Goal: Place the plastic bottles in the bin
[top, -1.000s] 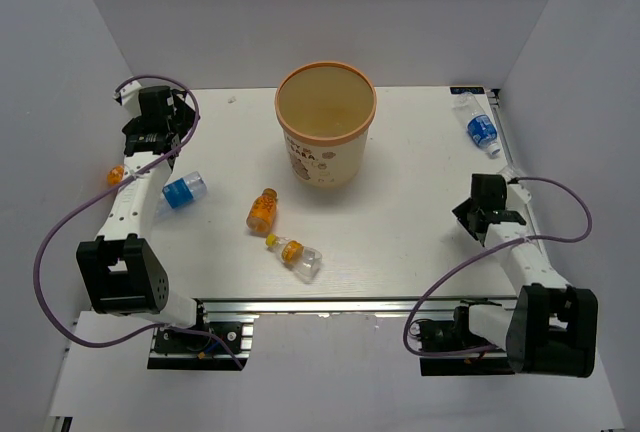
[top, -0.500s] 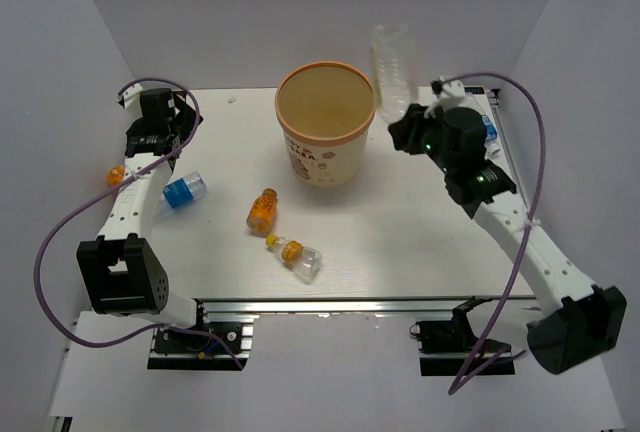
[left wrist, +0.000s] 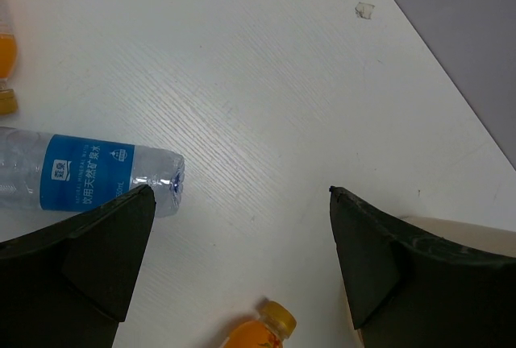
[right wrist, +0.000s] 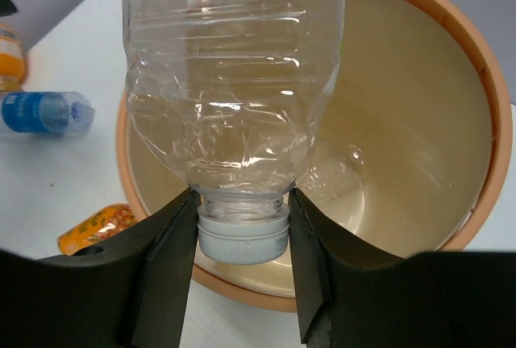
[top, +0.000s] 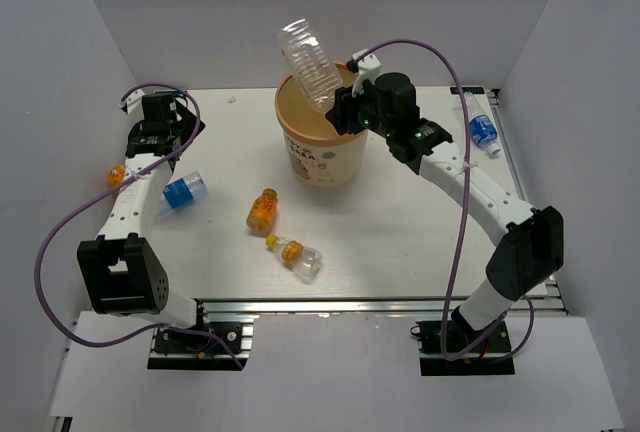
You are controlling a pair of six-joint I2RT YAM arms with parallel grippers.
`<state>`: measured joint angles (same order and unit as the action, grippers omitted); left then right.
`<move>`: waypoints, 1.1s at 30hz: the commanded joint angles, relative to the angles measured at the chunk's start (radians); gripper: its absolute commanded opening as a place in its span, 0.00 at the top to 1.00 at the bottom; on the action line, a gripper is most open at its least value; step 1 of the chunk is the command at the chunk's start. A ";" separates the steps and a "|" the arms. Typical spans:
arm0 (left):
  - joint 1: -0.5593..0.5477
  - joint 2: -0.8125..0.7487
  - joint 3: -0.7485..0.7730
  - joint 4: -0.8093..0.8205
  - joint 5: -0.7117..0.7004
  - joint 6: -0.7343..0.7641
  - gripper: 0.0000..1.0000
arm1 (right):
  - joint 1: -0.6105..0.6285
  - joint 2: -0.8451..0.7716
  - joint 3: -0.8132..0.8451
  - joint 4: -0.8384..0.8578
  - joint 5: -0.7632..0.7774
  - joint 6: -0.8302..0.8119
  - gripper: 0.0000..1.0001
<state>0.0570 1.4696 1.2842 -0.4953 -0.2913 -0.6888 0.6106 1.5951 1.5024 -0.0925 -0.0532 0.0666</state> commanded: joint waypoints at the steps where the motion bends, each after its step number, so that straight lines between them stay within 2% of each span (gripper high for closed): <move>1: 0.003 -0.054 0.006 -0.015 0.001 -0.003 0.02 | -0.008 -0.009 0.071 0.023 0.047 -0.010 0.76; 2: 0.004 -0.055 0.004 -0.014 0.001 -0.003 0.02 | -0.008 -0.009 0.068 0.023 0.047 -0.010 0.72; 3: 0.003 -0.057 0.004 -0.012 0.001 -0.005 0.02 | -0.008 -0.009 0.065 0.020 0.047 -0.007 0.56; 10: 0.003 -0.055 0.013 -0.023 0.000 -0.005 0.02 | -0.008 -0.020 0.074 0.005 0.047 0.016 0.12; 13: 0.004 -0.057 0.021 -0.034 0.001 -0.006 0.02 | -0.008 -0.041 0.079 -0.001 0.041 -0.008 0.11; 18: 0.003 -0.065 0.009 -0.028 0.024 -0.018 0.02 | -0.005 -0.101 0.105 -0.070 -0.150 -0.060 0.11; 21: 0.003 -0.055 0.004 -0.040 0.046 -0.047 0.02 | 0.032 -0.154 0.047 -0.139 -0.252 -0.131 0.11; 23: 0.003 -0.049 -0.003 -0.040 0.072 -0.063 0.02 | 0.086 -0.184 -0.008 -0.182 -0.238 -0.204 0.11; 27: 0.003 -0.037 -0.037 -0.040 0.133 -0.090 0.02 | 0.296 -0.196 -0.117 -0.263 -0.189 -0.292 0.11; 29: 0.003 -0.038 -0.051 -0.049 0.147 -0.098 0.02 | 0.386 -0.163 -0.160 -0.283 -0.137 -0.286 0.11; 33: 0.003 -0.061 -0.100 -0.061 0.144 -0.126 0.02 | 0.482 -0.090 -0.225 -0.245 0.035 -0.226 0.11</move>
<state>0.0570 1.4620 1.2102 -0.5320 -0.1707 -0.7815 1.0599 1.4570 1.3178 -0.3122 -0.1513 -0.1680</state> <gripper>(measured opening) 0.982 0.894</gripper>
